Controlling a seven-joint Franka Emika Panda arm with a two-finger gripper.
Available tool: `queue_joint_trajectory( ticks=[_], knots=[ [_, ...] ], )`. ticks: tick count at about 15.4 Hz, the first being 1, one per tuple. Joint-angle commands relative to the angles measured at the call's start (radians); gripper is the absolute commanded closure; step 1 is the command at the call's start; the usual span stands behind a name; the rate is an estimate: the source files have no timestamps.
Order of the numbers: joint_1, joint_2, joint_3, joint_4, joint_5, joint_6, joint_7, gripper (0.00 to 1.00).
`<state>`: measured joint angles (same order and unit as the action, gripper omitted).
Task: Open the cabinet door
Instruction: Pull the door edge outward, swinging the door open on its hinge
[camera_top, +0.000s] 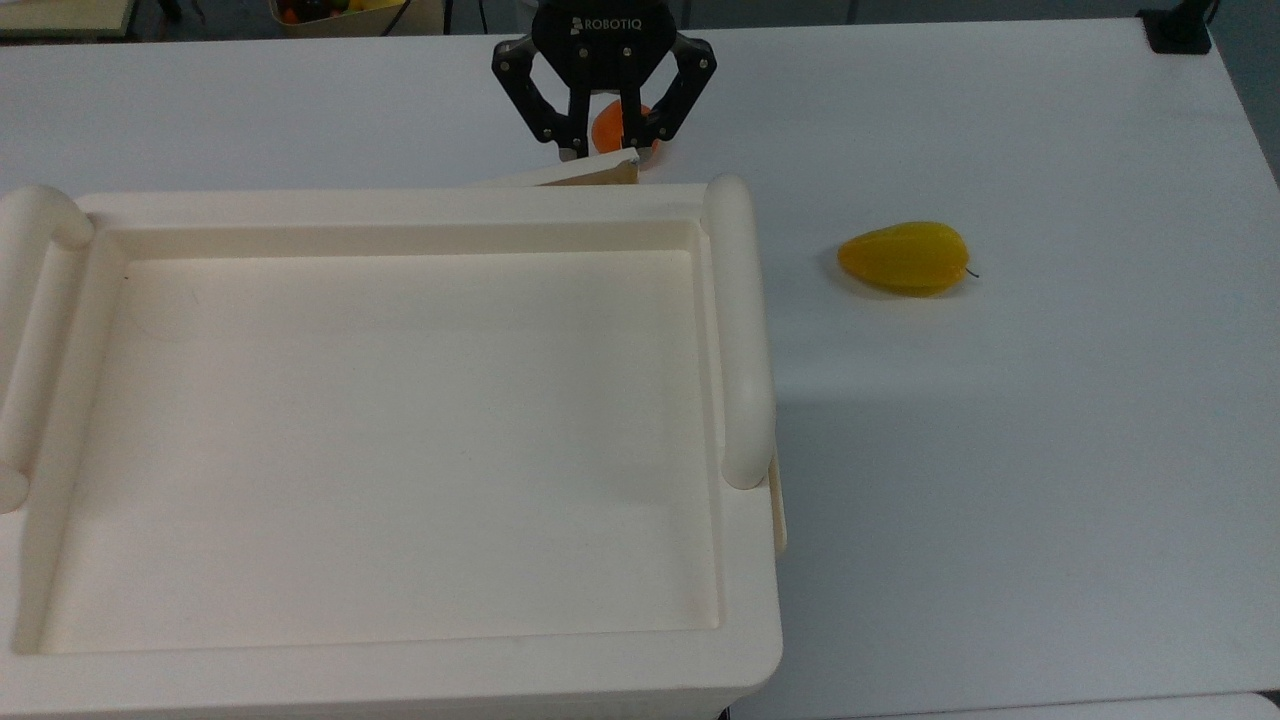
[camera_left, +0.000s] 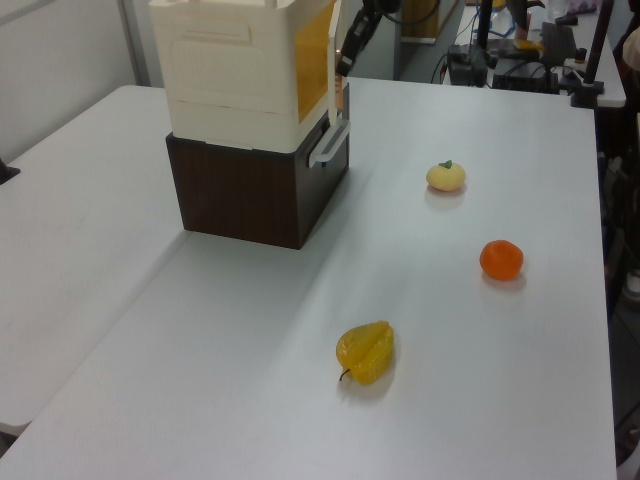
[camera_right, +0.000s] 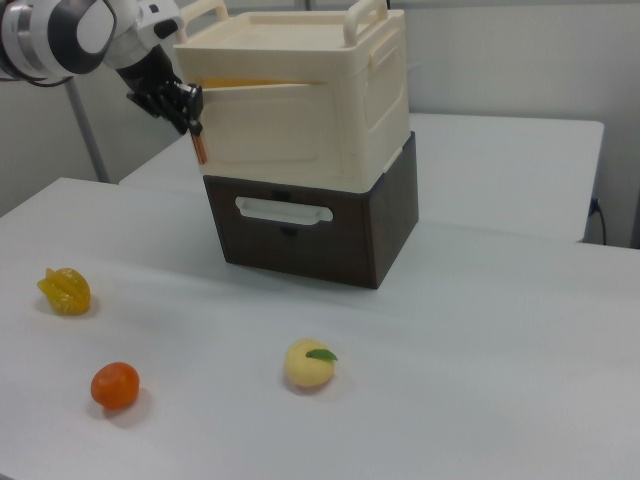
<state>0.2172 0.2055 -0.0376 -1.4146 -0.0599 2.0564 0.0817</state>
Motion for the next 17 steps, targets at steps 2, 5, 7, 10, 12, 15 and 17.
queue_joint_trajectory(
  ticks=[2,5,7,10,12,15,17],
  knots=[
    [-0.001,-0.075,-0.005,-0.012,0.003,-0.171,0.01,0.28],
    [-0.002,-0.11,-0.01,-0.009,0.005,-0.237,0.009,0.21],
    [-0.001,-0.112,-0.01,0.041,0.005,-0.228,0.015,0.2],
    [0.007,-0.103,-0.004,0.068,0.008,-0.126,0.023,0.2],
    [0.008,-0.088,-0.004,0.062,0.012,-0.009,0.05,0.2],
    [0.008,-0.043,0.004,0.059,0.009,0.132,0.111,0.2],
    [0.008,-0.031,0.007,0.057,0.0,0.162,0.125,0.2]
  ],
)
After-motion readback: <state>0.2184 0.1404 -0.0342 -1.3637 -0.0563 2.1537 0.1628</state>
